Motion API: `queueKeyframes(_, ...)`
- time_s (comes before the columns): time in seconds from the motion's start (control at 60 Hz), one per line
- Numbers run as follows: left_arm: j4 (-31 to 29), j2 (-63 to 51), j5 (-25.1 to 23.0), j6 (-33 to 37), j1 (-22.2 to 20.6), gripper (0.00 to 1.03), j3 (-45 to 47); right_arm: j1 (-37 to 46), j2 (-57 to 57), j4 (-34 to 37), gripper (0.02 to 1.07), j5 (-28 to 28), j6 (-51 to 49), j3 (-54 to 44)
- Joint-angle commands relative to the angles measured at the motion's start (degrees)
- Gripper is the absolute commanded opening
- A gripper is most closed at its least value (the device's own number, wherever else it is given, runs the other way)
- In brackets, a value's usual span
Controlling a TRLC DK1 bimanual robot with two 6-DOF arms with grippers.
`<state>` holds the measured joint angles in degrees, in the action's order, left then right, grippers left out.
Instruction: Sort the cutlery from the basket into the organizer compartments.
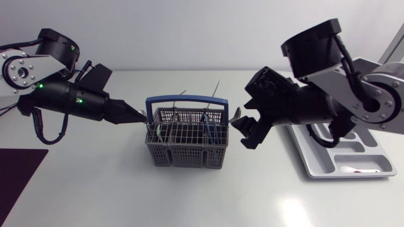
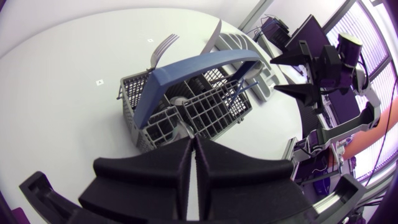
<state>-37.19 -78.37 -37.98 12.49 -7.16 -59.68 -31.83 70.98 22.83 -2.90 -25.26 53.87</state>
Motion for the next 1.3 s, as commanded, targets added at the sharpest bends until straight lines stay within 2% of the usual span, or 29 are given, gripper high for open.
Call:
queueKeyframes(0.0,-1.39,-1.09,-1.57,-0.01,1.53,0.03,-1.32,-3.5,-0.23,0.81,0.79,1.31,2.05,-1.31)
queueKeyframes(0.283,-4.03,-0.82,-3.68,0.08,2.41,0.03,-3.43,-11.32,3.55,0.81,0.79,4.04,2.84,-0.08)
queueKeyframes(0.983,-5.7,2.52,-4.12,-1.94,-0.58,0.03,-7.38,-18.7,6.1,1.16,0.79,5.27,2.93,1.07)
queueKeyframes(1.283,-9.48,7.79,-4.04,-1.07,0.21,0.03,-9.49,-20.28,6.1,0.99,0.79,5.27,2.84,1.24)
